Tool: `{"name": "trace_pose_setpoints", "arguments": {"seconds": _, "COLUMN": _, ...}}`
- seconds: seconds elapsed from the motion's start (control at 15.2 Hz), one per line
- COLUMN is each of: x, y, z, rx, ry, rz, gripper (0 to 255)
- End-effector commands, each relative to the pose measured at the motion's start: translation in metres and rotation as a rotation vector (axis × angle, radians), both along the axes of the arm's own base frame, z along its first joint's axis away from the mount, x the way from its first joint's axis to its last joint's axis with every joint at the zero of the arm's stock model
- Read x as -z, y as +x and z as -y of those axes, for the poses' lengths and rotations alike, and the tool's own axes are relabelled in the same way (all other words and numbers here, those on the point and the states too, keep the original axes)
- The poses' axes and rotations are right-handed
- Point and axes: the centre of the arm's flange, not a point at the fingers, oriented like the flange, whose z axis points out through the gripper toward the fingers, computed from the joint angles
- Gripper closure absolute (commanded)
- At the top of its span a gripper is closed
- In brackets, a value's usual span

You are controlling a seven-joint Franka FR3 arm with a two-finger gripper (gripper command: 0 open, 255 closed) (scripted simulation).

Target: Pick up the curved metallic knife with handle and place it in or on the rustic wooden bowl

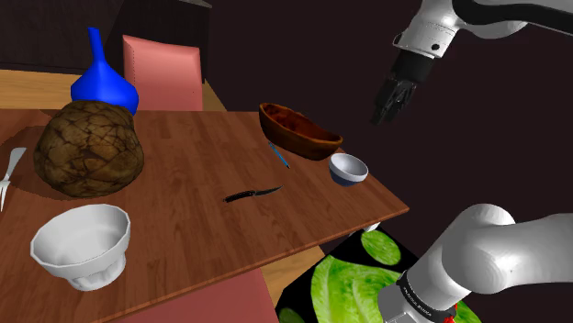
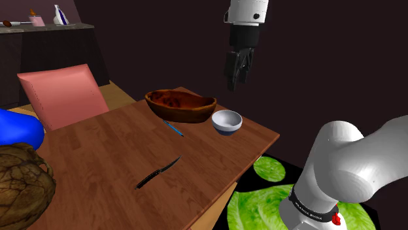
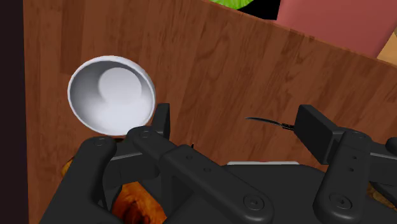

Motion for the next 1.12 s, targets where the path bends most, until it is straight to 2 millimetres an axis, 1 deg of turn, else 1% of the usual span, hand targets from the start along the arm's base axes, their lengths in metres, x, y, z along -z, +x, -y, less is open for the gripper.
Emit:
{"name": "trace_pose_setpoints", "arguments": {"seconds": 0.0, "x": 0.000, "y": 0.000, "z": 0.000, "rx": 0.000, "ry": 0.000, "rz": 0.000, "gripper": 0}}
{"name": "trace_pose_setpoints", "arguments": {"seconds": 0.26, "x": 0.034, "y": 0.036, "z": -0.018, "rx": -0.183, "ry": -0.012, "rz": 0.016, "gripper": 0}}
{"name": "trace_pose_setpoints", "arguments": {"seconds": 0.53, "x": 0.068, "y": 0.070, "z": -0.043, "rx": -0.366, "ry": -0.023, "rz": 0.031, "gripper": 0}}
{"name": "trace_pose_setpoints", "arguments": {"seconds": 0.79, "x": 0.101, "y": 0.098, "z": -0.073, "rx": -0.549, "ry": -0.035, "rz": 0.047, "gripper": 0}}
{"name": "trace_pose_setpoints", "arguments": {"seconds": 1.06, "x": 0.135, "y": 0.122, "z": -0.107, "rx": -0.732, "ry": -0.047, "rz": 0.062, "gripper": 0}}
